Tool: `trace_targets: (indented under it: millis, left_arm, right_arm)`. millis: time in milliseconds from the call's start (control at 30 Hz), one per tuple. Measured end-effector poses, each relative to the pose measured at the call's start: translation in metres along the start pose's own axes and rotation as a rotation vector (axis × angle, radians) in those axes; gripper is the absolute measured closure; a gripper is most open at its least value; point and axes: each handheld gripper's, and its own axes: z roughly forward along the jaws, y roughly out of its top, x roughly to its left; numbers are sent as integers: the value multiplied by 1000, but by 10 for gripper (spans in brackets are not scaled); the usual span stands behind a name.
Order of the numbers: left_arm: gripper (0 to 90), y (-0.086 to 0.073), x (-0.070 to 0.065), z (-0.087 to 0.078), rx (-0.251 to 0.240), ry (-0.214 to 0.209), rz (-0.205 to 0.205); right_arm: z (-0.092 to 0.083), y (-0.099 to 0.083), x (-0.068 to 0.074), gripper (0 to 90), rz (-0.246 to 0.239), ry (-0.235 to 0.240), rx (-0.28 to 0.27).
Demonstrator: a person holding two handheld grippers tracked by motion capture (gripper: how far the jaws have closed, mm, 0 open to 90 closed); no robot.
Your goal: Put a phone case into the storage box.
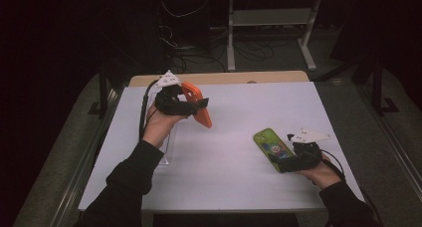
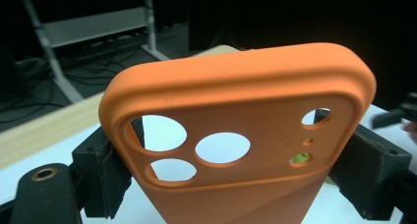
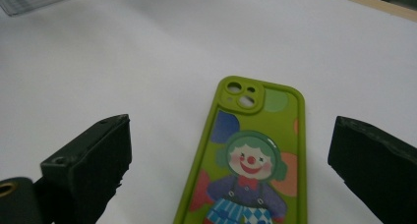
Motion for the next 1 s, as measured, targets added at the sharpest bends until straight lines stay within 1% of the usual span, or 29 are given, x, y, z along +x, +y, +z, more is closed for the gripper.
trace_targets:
  millis: [33, 67, 133, 233, 333, 433, 467, 533, 600, 633, 667, 733, 767, 833, 867, 900, 933, 967, 1000]
  left_arm:
    - [136, 3, 4, -1, -3, 13, 5]
    - [136, 5, 8, -1, -10, 26, -1]
    - [136, 9, 16, -3, -6, 55, 2]
    - [136, 14, 27, -3, -10, 91, -5]
    - [136, 19, 38, -5, -18, 140, -4]
    - [136, 22, 49, -6, -9, 199, -12]
    - [136, 22, 52, -6, -7, 220, -16]
    - [136, 22, 59, -5, 1, 259, -33]
    - [135, 22, 66, -4, 5, 304, -35]
    - [136, 22, 69, -4, 16, 324, -38]
    - [135, 21, 72, -4, 26, 345, -39]
    - [135, 20, 79, -3, 32, 377, -50]
    - [135, 19, 82, -2, 35, 392, -58]
    - [135, 17, 88, 0, 45, 417, -68]
    - [135, 17, 91, 1, 60, 437, -61]
    - [135, 16, 93, 2, 68, 450, -63]
    - [135, 15, 95, 3, 71, 462, -66]
    - [135, 14, 98, 5, 73, 477, -67]
    - [135, 12, 100, 7, 82, 497, -59]
  right_arm:
    - [-1, -1, 0, 19, 2, -1, 3]
    - [-2, -2, -1, 19, -3, -4, 1]
    - [-3, -3, -2, 19, 2, -7, 2]
    - [-5, -4, -3, 19, -1, -9, 1]
    - [-6, -5, -4, 19, 6, -12, 1]
    - [-7, -5, -5, 19, 4, -11, -5]
    - [-7, -5, -5, 20, 8, -9, -5]
    - [-7, -5, -6, 20, -10, -14, -14]
    - [-7, -5, -6, 19, -3, -11, -9]
    - [-7, -5, -5, 20, 6, -9, -4]
    - [-8, -5, -5, 20, 5, -9, -6]
    - [-8, -5, -4, 20, 9, -10, -6]
    - [-8, -5, -5, 20, 0, -11, -10]
    - [-8, -5, -5, 20, 0, -12, -13]
    - [-8, -5, -5, 20, -1, -11, -14]
    - [-8, -5, -5, 20, 1, -10, -12]
    - [-8, -5, -6, 20, -6, -12, -16]
    - [-8, -5, -5, 20, 0, -10, -12]
    - [-8, -5, -5, 20, 2, -9, -12]
